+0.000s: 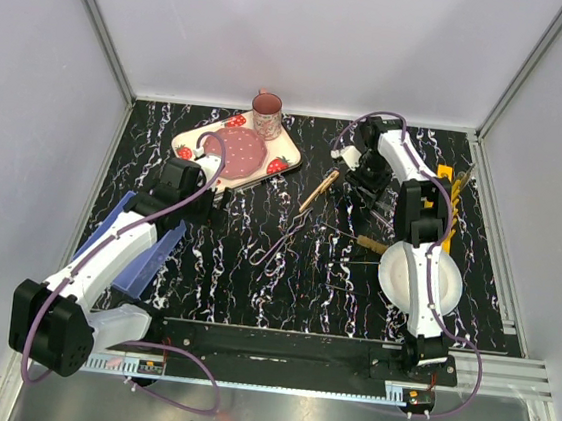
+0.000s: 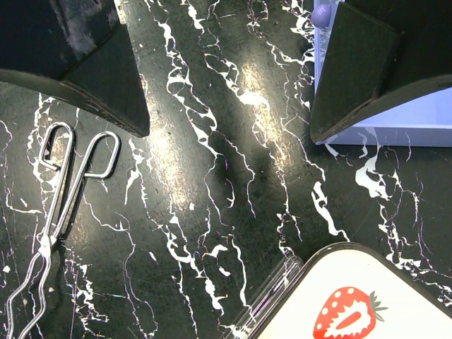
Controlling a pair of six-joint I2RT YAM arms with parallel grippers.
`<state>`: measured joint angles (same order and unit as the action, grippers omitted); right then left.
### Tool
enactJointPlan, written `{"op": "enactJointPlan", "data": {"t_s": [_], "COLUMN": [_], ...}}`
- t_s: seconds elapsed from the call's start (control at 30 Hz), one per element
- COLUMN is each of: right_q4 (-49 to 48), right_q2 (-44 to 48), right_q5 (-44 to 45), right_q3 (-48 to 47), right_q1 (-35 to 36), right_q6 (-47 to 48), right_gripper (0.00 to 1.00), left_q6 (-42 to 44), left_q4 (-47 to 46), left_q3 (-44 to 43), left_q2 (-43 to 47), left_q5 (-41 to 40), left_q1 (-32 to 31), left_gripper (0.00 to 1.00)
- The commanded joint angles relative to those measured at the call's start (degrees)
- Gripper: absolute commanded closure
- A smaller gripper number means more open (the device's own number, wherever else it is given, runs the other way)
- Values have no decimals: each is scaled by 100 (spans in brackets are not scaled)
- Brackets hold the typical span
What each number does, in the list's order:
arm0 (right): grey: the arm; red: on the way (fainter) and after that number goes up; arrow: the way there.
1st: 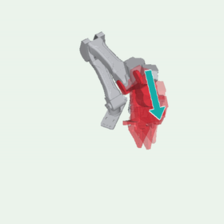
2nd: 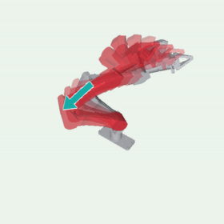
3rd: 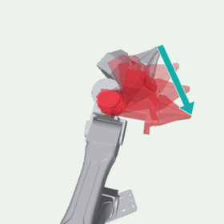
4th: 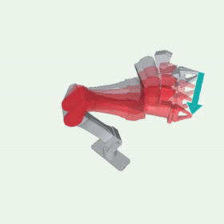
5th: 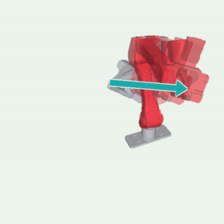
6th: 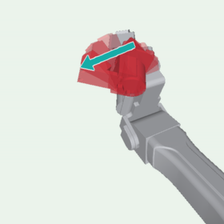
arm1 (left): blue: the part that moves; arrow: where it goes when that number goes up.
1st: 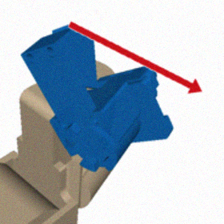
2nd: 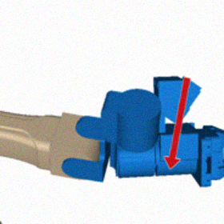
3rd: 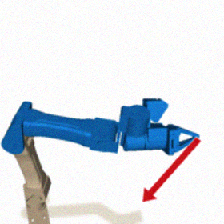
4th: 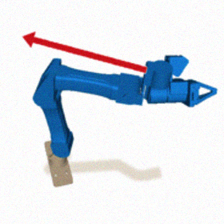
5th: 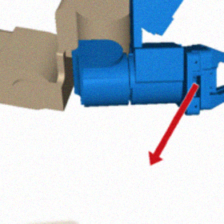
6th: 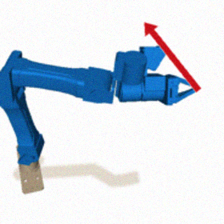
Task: Organize the chemistry lab equipment
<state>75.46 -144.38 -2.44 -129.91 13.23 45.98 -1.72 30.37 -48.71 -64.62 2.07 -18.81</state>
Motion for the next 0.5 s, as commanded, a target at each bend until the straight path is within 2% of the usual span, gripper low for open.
{"op": "enactJointPlan", "data": {"t_s": [0.0, 0.2, 0.33, 0.43, 0.47], "right_q4": [-145, -321, -418, -523, -602], "right_q2": [-73, -196, -266, -258, -240], "right_q5": [428, 613, 648, 631, 613], "right_q3": [0, -8, -17, 27, 44], "right_q1": [30, 30, 21, 30, 30], "right_q6": [429, 623, 649, 641, 632], "right_gripper": [48, 51, 57, 65, 70], "left_q6": [49, 49, 57, 49, 49], "left_q4": [-233, -233, -233, -251, -242], "left_q3": [-34, -25, -25, -25, -16], "left_q2": [11, -7, -16, -16, -7], "left_q5": [-127, -145, -154, -163, -171], "left_q1": [-9, -18, -9, -9, -9], "left_gripper": [1, 1, 1, 1, 1]}}
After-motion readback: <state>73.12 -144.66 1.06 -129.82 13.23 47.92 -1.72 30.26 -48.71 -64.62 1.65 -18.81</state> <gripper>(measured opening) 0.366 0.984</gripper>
